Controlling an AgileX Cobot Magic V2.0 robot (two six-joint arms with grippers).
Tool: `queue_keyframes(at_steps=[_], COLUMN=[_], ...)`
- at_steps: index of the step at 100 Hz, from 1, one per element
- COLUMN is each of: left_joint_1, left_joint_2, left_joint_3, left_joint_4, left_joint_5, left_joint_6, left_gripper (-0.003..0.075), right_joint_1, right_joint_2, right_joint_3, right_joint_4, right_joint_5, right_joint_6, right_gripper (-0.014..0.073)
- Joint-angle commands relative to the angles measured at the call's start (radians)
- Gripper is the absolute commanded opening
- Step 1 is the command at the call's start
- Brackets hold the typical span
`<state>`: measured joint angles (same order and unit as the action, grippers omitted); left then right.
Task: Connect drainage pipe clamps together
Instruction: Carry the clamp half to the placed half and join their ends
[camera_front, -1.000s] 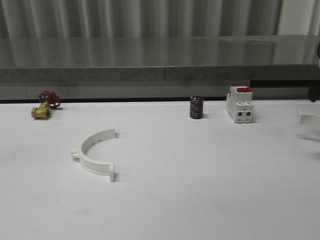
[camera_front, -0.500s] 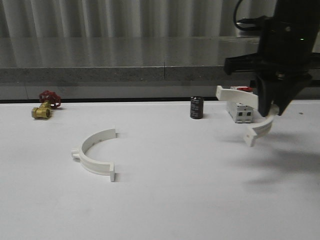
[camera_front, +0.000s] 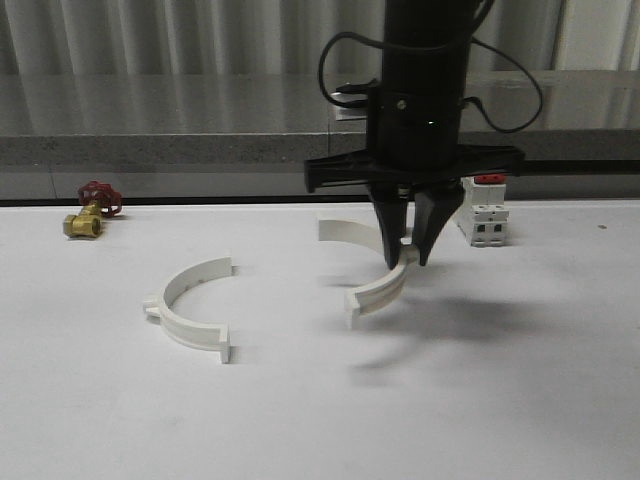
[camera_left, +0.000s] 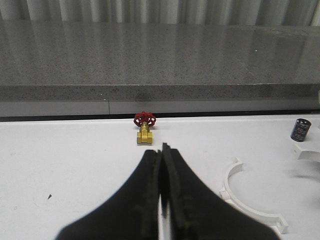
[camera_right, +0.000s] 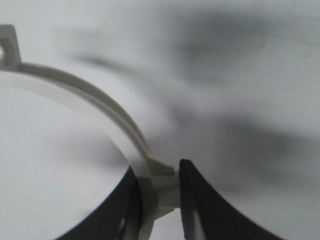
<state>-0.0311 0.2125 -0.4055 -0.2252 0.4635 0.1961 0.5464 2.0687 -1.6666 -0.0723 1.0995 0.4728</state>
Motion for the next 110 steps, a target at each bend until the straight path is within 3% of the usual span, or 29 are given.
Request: queue_keyframes(at_steps=[1,48,110], left_joint_1=[0.002,0.002,0.002], left_joint_2=[0.008,0.008,0.008], left_joint_3=[-0.026,-0.026,-0.026], left_joint_4=[-0.018,-0.018,-0.018], left_joint_5=[-0.074,-0.074,-0.074], left_joint_6=[-0.007,-0.007,-0.007], left_gripper=[-0.0021,-0.0021,-0.0021], right_joint_1=[0.015,0.083,0.099], right_joint_2=[-0.021,0.122,0.171], right_joint_3=[-0.072,-0.286,-0.298], right_joint_4=[-0.015,0.010,0.048], right_joint_5=[0.017,0.056,-0.042], right_joint_6=[0.019,0.074,0.131], right_gripper=[0.0038,0.0038,0.0039])
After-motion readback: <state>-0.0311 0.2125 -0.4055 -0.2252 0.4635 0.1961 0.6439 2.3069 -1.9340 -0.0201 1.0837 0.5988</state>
